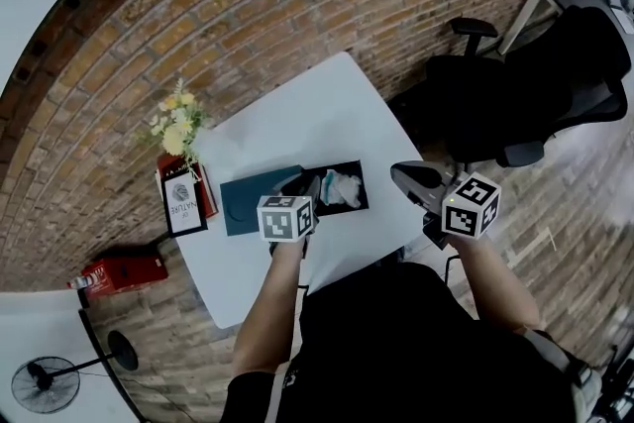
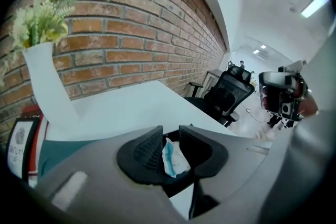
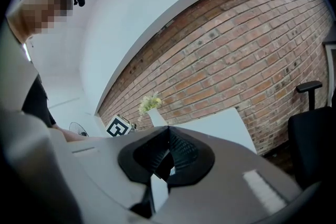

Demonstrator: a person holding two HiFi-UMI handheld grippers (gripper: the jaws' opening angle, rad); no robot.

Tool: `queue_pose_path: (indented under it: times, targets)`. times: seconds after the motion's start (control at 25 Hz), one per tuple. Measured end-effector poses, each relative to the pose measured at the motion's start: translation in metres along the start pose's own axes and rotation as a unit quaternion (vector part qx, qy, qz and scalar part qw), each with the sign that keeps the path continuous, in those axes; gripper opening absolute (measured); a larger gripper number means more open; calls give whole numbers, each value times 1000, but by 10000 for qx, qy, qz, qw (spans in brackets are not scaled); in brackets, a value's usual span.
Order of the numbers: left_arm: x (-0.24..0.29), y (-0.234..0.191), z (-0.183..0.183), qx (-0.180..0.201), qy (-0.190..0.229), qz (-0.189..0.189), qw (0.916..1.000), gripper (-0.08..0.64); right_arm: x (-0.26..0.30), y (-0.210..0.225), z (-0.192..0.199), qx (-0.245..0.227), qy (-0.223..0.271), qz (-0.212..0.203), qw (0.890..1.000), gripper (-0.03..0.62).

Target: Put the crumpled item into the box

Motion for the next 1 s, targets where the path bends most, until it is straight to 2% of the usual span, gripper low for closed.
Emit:
queue_pose_path:
  times: [0.16,0.32,0.6,0.76,0.84,0.92,1.0]
  targets:
    - [-26,2,-28,457,492,65,9977,103,3,-8,-6,-92,24,-85,9999,0]
    - [-53,-2,-54,903,838,-74,9924,103,6,-14,-16,-260,78,-160,9995,0]
    - [-102,19,-97,1235,1642,192,9785,101,9,-24,-33,-464,169,-208,9986,0]
    - [-133,34,-118,1135,2213,592,9668,83,13,-29,-37,-515,182,-223,9983,0]
    - [-145,38,-123,1197,2310,660,9633,83,14,-31,-37,-532,172,-218,9982,0]
    - [-154,40,-126,1375,2322,575,9612,75,15,-33,-37,-545,183,-208,9981,0]
    - [-164,42,-129,1560,2388,497,9572,34,15,-38,-40,-557,246,-217,9979,0]
Point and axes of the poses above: the fingertips, and each gripper's own axes: x forward along the fingers, y to its right, z out of its underside, the point moved 2 cm from there along -x, backward along the fingers, and after that the axes turned 13 degrees about z, right-handed, at the moved point
